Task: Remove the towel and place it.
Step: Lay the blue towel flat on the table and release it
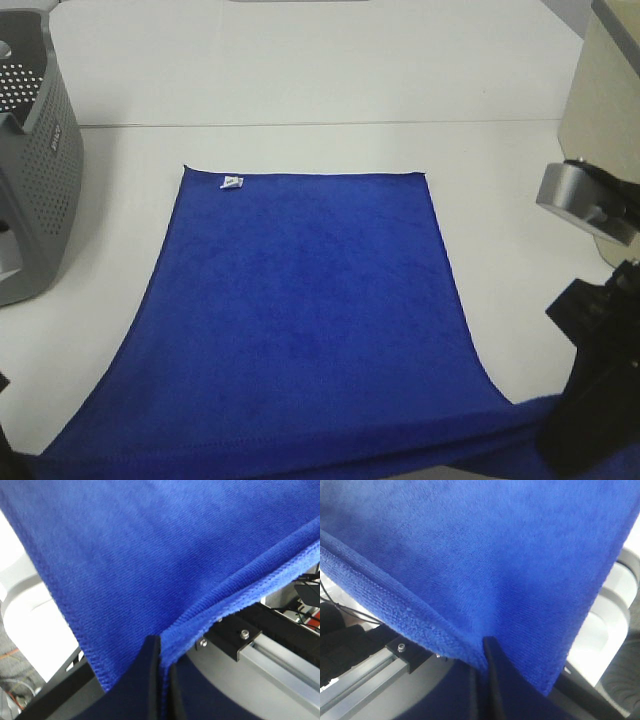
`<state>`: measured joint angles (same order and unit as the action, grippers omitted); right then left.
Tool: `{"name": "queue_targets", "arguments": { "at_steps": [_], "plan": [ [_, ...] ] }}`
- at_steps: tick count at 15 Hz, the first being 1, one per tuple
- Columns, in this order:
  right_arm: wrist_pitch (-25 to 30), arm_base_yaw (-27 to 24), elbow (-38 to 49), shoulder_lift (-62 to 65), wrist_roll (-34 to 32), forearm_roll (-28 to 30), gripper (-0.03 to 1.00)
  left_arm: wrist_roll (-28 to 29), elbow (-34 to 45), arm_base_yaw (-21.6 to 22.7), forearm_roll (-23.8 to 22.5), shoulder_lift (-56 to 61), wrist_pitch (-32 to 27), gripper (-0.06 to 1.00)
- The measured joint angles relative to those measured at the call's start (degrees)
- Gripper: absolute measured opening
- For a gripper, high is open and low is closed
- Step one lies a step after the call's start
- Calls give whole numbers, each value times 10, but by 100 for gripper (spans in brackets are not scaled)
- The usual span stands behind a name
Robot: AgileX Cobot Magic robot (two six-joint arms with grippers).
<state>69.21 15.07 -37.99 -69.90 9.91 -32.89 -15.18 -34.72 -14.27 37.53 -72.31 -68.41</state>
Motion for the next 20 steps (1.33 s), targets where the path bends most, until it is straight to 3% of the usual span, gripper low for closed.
{"name": "queue_targets", "arguments": {
  "at_steps": [4, 13, 20],
  "plan": [
    [-1, 0, 47, 1, 0, -11, 1, -1, 35, 1, 10, 1, 0, 0],
    [1, 0, 48, 1, 0, -18, 2, -4, 51, -11, 9, 5, 2, 0],
    [1, -3, 51, 1, -2, 26, 11, -14, 53, -11, -22, -49, 12, 0]
  ]
}}
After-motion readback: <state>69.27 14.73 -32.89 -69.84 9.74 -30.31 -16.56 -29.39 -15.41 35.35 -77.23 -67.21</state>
